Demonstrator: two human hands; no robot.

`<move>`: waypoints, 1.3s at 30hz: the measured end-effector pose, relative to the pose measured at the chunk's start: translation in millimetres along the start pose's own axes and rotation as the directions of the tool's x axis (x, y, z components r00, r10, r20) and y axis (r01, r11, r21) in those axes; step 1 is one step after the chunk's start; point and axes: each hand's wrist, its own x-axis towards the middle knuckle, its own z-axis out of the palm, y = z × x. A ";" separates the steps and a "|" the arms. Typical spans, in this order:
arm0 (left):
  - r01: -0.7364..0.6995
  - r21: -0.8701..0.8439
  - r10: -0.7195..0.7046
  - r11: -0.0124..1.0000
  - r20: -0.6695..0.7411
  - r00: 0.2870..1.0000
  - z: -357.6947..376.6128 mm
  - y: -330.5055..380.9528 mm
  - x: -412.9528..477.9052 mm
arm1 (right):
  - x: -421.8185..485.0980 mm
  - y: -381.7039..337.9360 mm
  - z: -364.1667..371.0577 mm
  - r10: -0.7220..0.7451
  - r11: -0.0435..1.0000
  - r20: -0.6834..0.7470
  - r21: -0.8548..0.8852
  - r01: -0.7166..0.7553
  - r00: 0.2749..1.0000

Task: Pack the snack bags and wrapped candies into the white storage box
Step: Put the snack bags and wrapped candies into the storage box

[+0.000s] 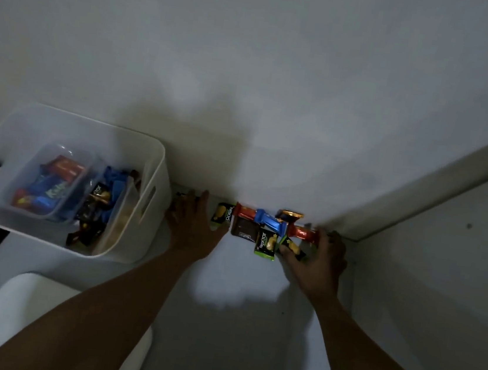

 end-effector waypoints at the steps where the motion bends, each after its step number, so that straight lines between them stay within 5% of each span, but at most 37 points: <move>1: -0.003 -0.013 0.003 1.000 0.016 1.000 5.1 -2.6 5.1 | 0.3 0.4 3.5 -0.034 0.999 -0.002 0.003 0.034 0.999; 4: -0.068 -0.087 0.073 0.994 0.059 0.996 19.6 -4.8 11.1 | -1.6 -0.9 18.5 -0.070 0.995 0.049 -0.065 0.073 0.996; 8: -0.275 0.080 0.278 0.958 -0.036 0.960 34.2 -1.2 12.7 | 0.0 -7.0 35.3 -0.073 0.963 0.079 -0.252 0.091 0.994; 14: -0.595 0.137 0.600 0.792 0.002 0.800 36.2 9.6 23.9 | 14.4 -10.6 44.8 -0.209 0.937 0.038 -0.280 0.211 0.977; 19: -0.652 0.225 0.640 0.725 0.131 0.757 51.4 -1.7 21.5 | 15.9 -8.1 48.7 -0.269 0.868 0.151 -0.389 0.307 0.951; 31: -0.693 0.183 0.703 0.698 0.009 0.711 51.7 -5.7 18.2 | 15.7 -9.4 51.7 -0.367 0.834 0.250 -0.338 0.436 0.896; 39: -0.708 -0.105 0.701 0.698 -0.103 0.706 50.2 -10.9 15.0 | 18.3 -20.7 60.5 -0.332 0.826 0.166 -0.423 0.371 0.928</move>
